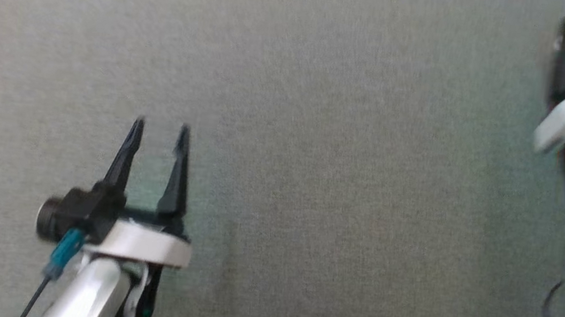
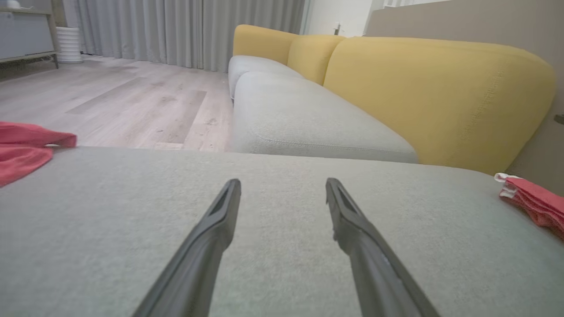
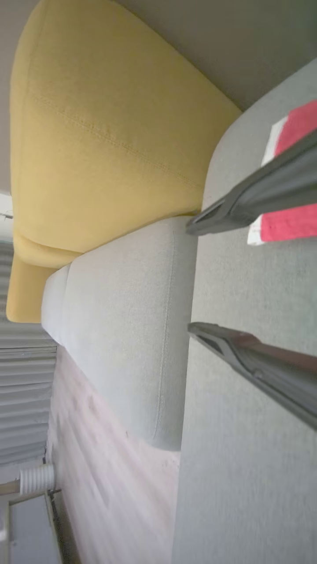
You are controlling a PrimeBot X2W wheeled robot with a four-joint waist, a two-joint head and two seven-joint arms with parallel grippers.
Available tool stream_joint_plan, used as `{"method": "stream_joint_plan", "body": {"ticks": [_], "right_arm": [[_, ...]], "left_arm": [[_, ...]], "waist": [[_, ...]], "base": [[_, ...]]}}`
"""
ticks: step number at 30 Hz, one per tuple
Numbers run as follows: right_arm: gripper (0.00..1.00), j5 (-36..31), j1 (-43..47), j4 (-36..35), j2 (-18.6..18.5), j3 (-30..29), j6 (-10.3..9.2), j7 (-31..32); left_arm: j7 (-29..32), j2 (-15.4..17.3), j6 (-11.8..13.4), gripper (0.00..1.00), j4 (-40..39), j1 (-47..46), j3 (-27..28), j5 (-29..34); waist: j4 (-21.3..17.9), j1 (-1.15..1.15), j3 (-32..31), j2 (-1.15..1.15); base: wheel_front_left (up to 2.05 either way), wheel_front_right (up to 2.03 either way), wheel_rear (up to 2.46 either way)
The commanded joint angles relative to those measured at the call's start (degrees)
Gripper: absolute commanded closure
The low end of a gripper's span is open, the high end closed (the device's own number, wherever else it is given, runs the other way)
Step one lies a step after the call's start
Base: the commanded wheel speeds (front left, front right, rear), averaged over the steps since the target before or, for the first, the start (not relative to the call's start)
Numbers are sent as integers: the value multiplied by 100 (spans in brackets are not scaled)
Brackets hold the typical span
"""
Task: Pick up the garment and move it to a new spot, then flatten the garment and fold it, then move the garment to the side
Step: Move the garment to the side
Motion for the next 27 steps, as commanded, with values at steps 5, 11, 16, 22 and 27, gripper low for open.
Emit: {"method": "stream_joint_plan", "body": {"ticks": [5,11,16,22,27], "right_arm": [[0,-13,608,-416,484,178,-4,-379],[0,-62,1716,-794,839,281,-4,-705],[0,172,2683,-1236,897,289,-4,-867],[0,549,3531,-1592,900,490,-4,-961],[0,676,3898,-1784,900,693,-4,-1007]], "left_arm": [[-133,148,87,0,54,381,450,-191],[-185,152,95,0,296,850,510,-322],[-203,126,54,0,433,1068,472,-383],[-212,52,29,0,499,1265,452,-497],[-219,30,40,0,524,1396,419,-529]], "waist": [[232,1,-777,0],[347,1,-1220,0],[444,1,-1443,0],[464,1,-1549,0],[434,1,-1582,0]], "base": [[0,0,0],[0,0,0],[0,0,0],[0,0,0],[0,0,0]]}}
